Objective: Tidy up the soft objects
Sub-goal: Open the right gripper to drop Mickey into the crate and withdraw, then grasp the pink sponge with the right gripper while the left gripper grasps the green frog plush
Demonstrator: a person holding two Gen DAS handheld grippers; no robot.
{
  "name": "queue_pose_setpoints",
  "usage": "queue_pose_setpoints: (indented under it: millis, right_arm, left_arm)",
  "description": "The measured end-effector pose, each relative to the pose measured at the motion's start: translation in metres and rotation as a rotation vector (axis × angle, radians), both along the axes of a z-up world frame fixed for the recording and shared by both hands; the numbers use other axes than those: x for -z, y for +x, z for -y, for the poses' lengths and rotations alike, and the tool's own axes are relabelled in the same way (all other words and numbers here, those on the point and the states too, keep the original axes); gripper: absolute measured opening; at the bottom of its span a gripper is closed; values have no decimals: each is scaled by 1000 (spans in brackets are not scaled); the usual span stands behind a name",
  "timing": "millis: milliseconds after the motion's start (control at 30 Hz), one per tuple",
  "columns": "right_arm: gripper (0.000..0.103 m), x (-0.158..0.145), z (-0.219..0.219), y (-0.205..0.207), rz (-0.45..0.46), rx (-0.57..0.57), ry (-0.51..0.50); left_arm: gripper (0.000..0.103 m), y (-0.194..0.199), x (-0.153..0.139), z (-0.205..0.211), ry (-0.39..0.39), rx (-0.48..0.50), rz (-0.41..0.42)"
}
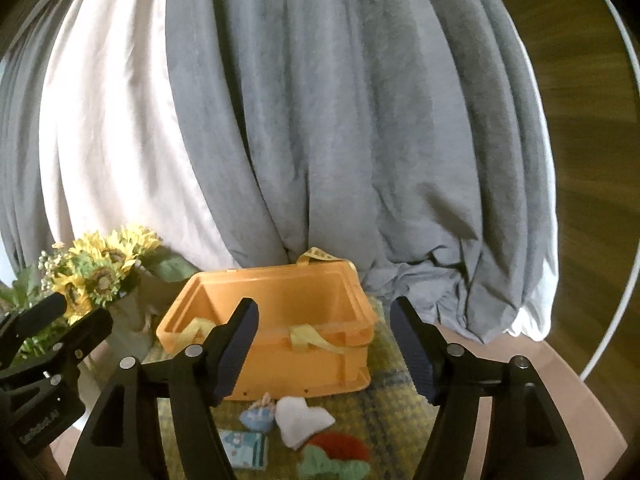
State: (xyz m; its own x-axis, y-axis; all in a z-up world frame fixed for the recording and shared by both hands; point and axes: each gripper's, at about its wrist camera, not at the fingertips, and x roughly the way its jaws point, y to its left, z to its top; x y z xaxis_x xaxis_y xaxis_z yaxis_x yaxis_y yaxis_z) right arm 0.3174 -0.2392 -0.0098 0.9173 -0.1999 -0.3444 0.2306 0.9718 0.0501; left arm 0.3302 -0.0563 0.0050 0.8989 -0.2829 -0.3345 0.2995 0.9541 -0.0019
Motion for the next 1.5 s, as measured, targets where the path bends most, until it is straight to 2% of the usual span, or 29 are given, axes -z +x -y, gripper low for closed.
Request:
queue_pose_setpoints:
  millis: [267,533,1100,1500]
  right_arm:
    - [70,11,0,-30,-30,31,-4]
    - [70,29,1,-54,-75,57,-13]
    - [70,78,8,-77,-220,93,29]
    - [70,117,18,-85,-341,105,44]
  left_arm:
    - [73,-29,10,1,29,34,-18]
    - [73,-48,33,4,79,70,-87]
    - [73,-58,83,11,107,98,-263]
    - [73,-61,123,26,164,124,-362]
